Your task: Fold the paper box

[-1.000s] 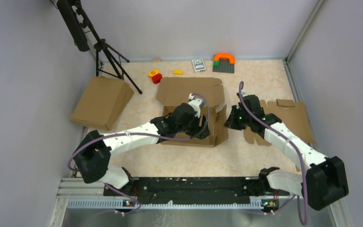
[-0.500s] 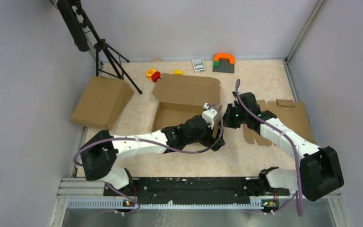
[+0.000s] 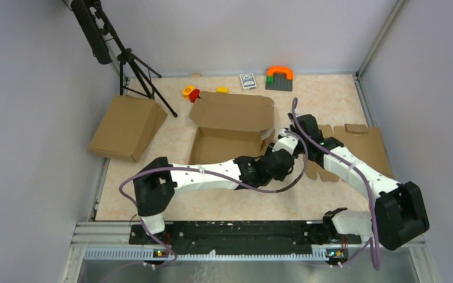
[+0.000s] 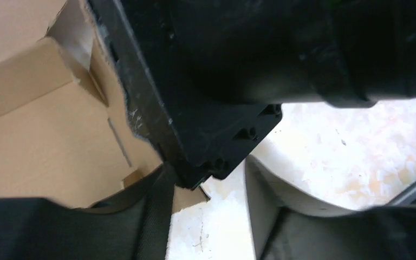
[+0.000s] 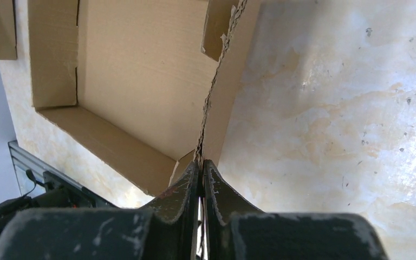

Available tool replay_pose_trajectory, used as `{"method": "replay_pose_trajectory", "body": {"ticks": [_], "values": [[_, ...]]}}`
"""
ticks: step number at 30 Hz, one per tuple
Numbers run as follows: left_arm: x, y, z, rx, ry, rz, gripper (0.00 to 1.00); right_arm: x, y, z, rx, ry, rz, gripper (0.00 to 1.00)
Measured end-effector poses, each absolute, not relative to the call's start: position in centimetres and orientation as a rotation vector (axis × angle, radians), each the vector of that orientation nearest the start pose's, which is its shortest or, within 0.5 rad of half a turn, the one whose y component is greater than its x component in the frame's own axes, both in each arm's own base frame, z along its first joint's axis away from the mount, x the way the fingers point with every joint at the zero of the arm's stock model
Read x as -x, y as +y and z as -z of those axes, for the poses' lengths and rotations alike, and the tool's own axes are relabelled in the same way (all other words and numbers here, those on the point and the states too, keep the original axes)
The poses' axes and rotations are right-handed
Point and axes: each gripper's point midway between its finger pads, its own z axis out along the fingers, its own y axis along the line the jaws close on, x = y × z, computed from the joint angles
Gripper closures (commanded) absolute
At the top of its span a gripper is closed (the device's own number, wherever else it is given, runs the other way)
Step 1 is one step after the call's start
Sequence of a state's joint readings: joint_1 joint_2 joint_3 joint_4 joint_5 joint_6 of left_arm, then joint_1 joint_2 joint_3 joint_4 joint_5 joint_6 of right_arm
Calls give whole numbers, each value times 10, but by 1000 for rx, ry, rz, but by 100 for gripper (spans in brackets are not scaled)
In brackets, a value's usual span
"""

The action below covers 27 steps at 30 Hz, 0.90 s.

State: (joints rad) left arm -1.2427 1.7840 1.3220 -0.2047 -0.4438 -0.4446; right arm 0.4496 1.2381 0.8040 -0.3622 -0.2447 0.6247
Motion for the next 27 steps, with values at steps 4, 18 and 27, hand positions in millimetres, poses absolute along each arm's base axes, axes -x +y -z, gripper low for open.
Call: {"method": "replay_pose_trajectory", "body": {"ticks": [4,18,27], "values": [[-216,-432,-134,-623,2112,356,70,-264,198,-120,-101,2484,-763,93],[-222,-409,-127,-588,2149,203,100,-269,197,-125,-100,2466,-744,64],[-221,-396,-123,-533,2184,250,100,-278,186,-149,-106,2376,-674,26]]}}
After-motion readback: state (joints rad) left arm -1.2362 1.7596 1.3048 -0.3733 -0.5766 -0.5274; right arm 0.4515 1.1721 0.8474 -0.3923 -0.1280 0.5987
